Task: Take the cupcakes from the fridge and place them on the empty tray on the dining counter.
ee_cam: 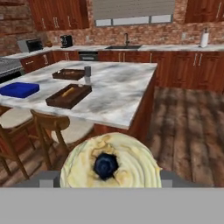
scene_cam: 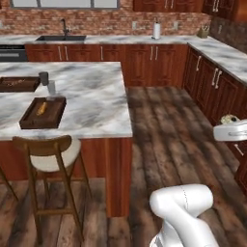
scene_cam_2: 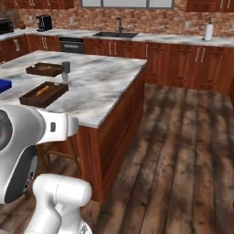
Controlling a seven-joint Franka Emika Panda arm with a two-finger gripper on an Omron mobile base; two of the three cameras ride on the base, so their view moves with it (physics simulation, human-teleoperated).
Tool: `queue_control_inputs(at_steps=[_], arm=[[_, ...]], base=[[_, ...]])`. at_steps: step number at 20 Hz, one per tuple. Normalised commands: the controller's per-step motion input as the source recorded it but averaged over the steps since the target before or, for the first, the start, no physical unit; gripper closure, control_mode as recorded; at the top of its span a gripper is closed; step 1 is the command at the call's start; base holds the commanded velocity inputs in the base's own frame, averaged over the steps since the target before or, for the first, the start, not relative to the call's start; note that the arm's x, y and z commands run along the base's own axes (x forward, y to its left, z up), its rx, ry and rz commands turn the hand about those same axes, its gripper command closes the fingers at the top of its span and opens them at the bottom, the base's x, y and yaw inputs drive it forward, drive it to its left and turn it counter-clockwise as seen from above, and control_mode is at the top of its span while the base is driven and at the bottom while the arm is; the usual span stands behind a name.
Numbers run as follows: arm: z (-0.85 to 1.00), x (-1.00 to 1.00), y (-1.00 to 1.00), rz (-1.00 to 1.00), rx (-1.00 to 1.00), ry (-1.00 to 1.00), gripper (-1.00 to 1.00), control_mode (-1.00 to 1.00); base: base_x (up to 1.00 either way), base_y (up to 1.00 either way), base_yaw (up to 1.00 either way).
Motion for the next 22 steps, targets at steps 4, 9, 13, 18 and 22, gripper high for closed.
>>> queue_control_inputs(at_steps=[4, 9, 13, 18, 22], arm=[[0.0, 0.0, 0.0, 0.0, 0.0, 0.0, 1.0, 1.0], [0.0, 0.0, 0.0, 0.0, 0.0, 0.0, 1.0, 1.0], [0.0, 0.0, 0.0, 0.0, 0.0, 0.0, 1.0, 1.0], [0.0, 0.0, 0.0, 0.0, 0.0, 0.0, 1.0, 1.0], [0.0, 0.0, 0.0, 0.0, 0.0, 0.0, 1.0, 1.0]], base=[[0.0, 0.97, 0.02], [0.13, 1.0, 0.0], [0.0, 1.0, 0.0], [0.0, 1.0, 0.0], [0.0, 1.0, 0.0]])
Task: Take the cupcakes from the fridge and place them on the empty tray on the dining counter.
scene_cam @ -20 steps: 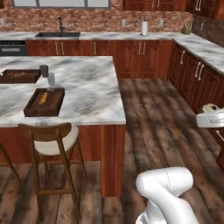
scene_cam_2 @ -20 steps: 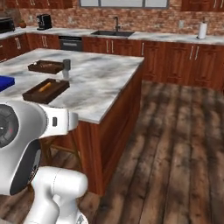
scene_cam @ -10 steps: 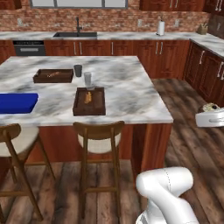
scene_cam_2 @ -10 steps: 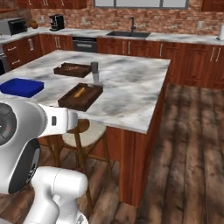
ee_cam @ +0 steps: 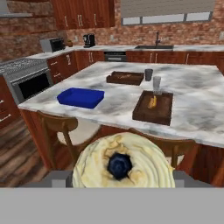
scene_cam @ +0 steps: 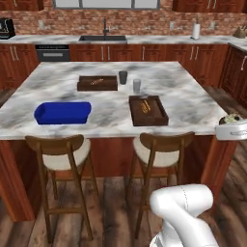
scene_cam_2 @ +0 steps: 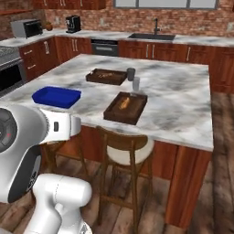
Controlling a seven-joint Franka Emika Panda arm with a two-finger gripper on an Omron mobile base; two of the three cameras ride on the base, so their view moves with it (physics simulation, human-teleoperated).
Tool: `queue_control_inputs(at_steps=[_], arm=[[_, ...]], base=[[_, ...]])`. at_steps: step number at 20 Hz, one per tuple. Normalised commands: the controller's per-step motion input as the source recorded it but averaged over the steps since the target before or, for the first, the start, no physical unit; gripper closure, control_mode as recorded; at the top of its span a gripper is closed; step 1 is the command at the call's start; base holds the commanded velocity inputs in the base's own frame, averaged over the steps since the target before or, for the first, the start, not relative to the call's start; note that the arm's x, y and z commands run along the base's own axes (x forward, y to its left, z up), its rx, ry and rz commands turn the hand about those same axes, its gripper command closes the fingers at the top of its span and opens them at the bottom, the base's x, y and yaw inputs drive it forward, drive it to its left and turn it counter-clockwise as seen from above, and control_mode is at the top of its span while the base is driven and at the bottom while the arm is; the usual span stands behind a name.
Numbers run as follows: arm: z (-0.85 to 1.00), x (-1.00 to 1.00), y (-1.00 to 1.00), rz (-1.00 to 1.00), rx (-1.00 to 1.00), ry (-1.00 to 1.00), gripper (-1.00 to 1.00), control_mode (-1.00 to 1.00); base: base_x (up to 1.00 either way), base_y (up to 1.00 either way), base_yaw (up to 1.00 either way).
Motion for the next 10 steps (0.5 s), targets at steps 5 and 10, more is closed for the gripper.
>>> queue_control_inputs(at_steps=[5, 10], arm=[[0.0, 0.0, 0.0, 0.0, 0.0, 0.0, 1.0, 1.0], [0.0, 0.0, 0.0, 0.0, 0.0, 0.0, 1.0, 1.0]], base=[[0.0, 1.0, 0.0], [0.0, 1.0, 0.0]])
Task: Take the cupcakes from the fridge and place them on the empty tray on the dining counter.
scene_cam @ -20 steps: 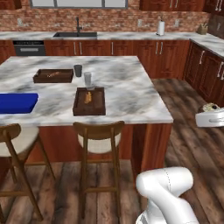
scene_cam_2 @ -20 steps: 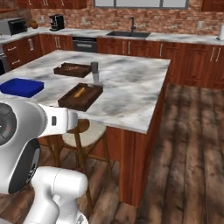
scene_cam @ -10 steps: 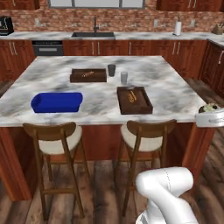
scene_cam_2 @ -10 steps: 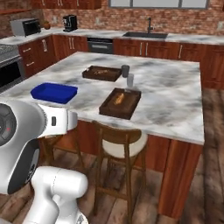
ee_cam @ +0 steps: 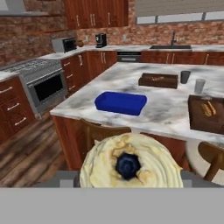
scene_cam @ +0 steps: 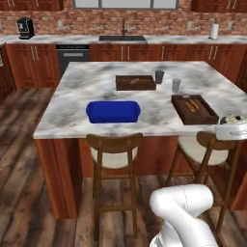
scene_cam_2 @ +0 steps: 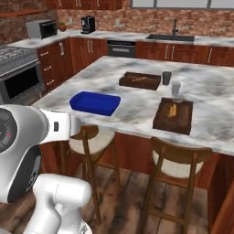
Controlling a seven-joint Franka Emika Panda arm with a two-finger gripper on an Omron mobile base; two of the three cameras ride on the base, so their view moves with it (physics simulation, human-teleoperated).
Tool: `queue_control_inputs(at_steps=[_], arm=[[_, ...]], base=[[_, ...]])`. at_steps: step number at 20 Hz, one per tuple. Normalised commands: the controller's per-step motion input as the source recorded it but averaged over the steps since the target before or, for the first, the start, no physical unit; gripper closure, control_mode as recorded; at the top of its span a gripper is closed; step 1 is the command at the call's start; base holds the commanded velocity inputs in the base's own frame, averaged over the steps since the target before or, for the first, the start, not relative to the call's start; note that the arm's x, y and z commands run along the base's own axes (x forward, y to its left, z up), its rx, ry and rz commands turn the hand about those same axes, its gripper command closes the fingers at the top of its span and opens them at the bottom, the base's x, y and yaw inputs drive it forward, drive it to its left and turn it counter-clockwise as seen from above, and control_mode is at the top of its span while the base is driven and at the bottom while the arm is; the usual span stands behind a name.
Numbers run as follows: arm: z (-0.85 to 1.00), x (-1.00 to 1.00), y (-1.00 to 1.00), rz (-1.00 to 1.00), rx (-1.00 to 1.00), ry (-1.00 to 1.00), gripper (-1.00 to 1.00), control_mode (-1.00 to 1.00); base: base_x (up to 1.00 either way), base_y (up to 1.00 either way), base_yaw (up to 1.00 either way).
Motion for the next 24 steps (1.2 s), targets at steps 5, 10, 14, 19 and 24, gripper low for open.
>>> queue_control_inputs(at_steps=[5, 10, 14, 19, 24], arm=[[0.0, 0.0, 0.0, 0.0, 0.0, 0.0, 1.0, 1.0], [0.0, 0.0, 0.0, 0.0, 0.0, 0.0, 1.0, 1.0], [0.0, 0.0, 0.0, 0.0, 0.0, 0.0, 1.0, 1.0], [0.0, 0.0, 0.0, 0.0, 0.0, 0.0, 1.0, 1.0], [0.0, 0.0, 0.0, 0.0, 0.0, 0.0, 1.0, 1.0]], base=[[0.08, 1.0, 0.0], [0.29, 0.98, -0.06], [0.58, 0.13, -0.16], [0.94, -0.17, -0.05], [1.0, -0.23, -0.03]])
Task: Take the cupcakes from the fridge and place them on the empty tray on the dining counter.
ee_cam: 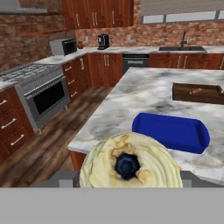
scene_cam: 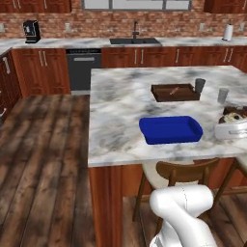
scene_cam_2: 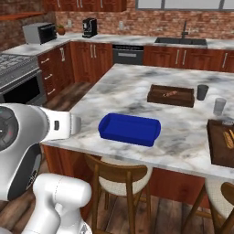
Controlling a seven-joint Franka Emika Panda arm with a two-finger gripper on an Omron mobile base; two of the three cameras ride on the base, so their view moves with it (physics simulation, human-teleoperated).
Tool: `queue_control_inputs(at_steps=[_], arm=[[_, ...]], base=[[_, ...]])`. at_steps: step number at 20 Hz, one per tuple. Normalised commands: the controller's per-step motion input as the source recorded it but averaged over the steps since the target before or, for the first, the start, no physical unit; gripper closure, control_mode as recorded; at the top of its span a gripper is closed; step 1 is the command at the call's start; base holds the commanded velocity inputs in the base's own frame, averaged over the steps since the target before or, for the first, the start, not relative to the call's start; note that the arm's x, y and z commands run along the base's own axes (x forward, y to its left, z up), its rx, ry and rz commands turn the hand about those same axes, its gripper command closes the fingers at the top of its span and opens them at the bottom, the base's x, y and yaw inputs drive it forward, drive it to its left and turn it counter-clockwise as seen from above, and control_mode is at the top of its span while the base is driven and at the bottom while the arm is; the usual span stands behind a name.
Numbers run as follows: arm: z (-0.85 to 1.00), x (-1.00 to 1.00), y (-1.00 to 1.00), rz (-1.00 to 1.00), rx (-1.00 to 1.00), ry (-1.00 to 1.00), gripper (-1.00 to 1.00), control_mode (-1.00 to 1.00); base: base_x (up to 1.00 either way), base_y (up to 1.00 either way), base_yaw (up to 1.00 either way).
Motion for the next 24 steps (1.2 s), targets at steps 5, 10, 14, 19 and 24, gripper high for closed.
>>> queue_control_inputs(at_steps=[5, 10, 14, 19, 24], arm=[[0.0, 0.0, 0.0, 0.0, 0.0, 0.0, 1.0, 1.0], [0.0, 0.0, 0.0, 0.0, 0.0, 0.0, 1.0, 1.0], [0.0, 0.0, 0.0, 0.0, 0.0, 0.0, 1.0, 1.0], [-0.3, 1.0, 0.0, 0.0, 0.04, 0.12, 1.0, -1.0], [-0.32, 0.91, -0.03, 0.0, 0.0, 0.04, 1.0, -1.0]], base=[[1.0, -0.15, -0.01], [0.46, 0.0, 0.0], [0.43, 0.0, 0.0], [0.0, 0.0, 0.0], [0.0, 0.0, 0.0]])
